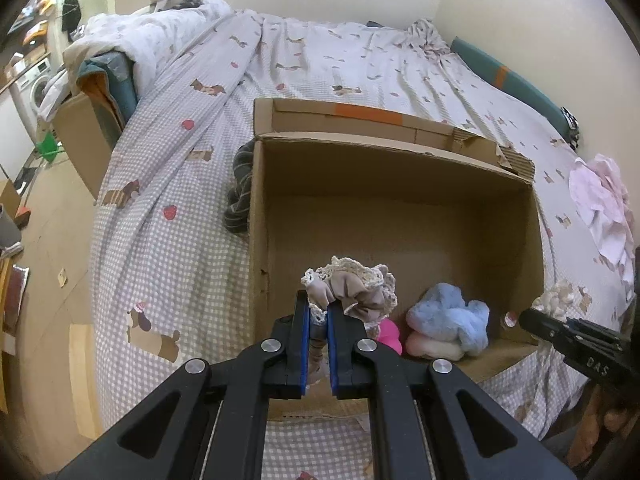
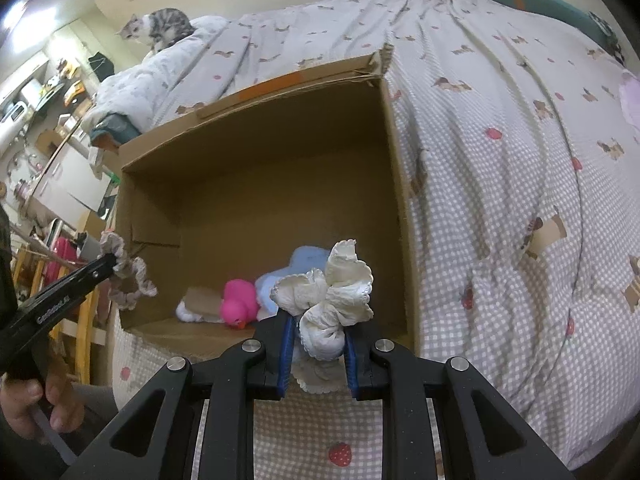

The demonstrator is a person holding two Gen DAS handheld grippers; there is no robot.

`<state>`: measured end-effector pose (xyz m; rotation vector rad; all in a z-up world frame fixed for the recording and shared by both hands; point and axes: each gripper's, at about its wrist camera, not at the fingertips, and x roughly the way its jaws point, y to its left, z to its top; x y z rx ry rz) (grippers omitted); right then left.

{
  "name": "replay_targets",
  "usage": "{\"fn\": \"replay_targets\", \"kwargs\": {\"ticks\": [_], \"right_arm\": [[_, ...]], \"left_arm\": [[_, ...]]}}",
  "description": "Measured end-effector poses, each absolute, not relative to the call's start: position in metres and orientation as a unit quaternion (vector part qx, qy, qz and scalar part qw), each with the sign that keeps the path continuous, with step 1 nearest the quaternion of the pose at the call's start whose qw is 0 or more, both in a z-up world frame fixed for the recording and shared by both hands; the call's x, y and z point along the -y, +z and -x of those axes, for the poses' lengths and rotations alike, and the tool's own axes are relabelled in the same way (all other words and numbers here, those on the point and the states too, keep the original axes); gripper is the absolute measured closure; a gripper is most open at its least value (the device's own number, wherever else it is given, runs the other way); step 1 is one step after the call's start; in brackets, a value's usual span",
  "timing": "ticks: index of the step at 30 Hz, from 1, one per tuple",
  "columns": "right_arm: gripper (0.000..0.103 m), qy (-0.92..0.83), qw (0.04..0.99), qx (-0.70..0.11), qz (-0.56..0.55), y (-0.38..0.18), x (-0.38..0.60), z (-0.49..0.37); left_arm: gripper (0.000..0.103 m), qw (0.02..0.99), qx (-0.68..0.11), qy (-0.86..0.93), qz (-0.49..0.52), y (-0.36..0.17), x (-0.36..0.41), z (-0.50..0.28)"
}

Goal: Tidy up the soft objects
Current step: 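Carry the white cloth and scrunchie over the box and open both grippers, then move the right gripper to the small tan foam piece and grasp it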

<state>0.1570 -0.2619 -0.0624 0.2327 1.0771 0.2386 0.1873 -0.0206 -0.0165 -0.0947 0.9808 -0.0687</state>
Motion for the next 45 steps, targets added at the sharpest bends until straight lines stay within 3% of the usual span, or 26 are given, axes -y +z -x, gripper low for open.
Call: {"fn": "replay_targets", "kwargs": {"ticks": [27, 30, 31, 33, 34, 35, 36, 37, 45], "right_arm": [[0.080, 0.110, 0.848, -0.506, -0.114, -0.064, 0.267, -0.158], [0.079, 0.110, 0.851, -0.499, -0.120, -0.062, 0.270, -0.158], [0.078, 0.110, 0.851, -0.498, -0.123, -0.061, 0.271, -0.157], [0.071, 0.108, 0.853, -0.496, -0.124, -0.060, 0.271, -0.157], [0.056, 0.108, 0.853, -0.494, -0.126, -0.060, 0.271, -0.157], [0.043, 0.110, 0.854, -0.491, -0.129, -0.058, 0.271, -0.156], [0.022, 0.108, 0.857, -0.487, -0.130, -0.057, 0.272, -0.156], [0.019, 0.104, 0.861, -0.479, -0.133, -0.054, 0.273, -0.154], [0.019, 0.098, 0.857, -0.481, -0.154, -0.054, 0.281, -0.156]], "left_arm": [[0.092, 0.883, -0.468, -0.027, 0.023, -0.020, 0.028, -0.192], [0.086, 0.882, -0.470, -0.024, 0.026, -0.021, 0.026, -0.191], [0.079, 0.882, -0.471, -0.019, 0.025, -0.021, 0.026, -0.191], [0.051, 0.883, -0.469, -0.021, 0.024, -0.020, 0.026, -0.190], [0.027, 0.885, -0.465, -0.019, 0.025, -0.019, 0.026, -0.189], [0.017, 0.888, -0.459, -0.017, 0.028, -0.017, 0.025, -0.187], [0.017, 0.891, -0.453, -0.019, 0.032, -0.015, 0.025, -0.186], [0.017, 0.891, -0.451, -0.024, 0.037, -0.014, 0.024, -0.185], [0.016, 0.888, -0.460, -0.019, 0.024, -0.017, 0.027, -0.184]]}}
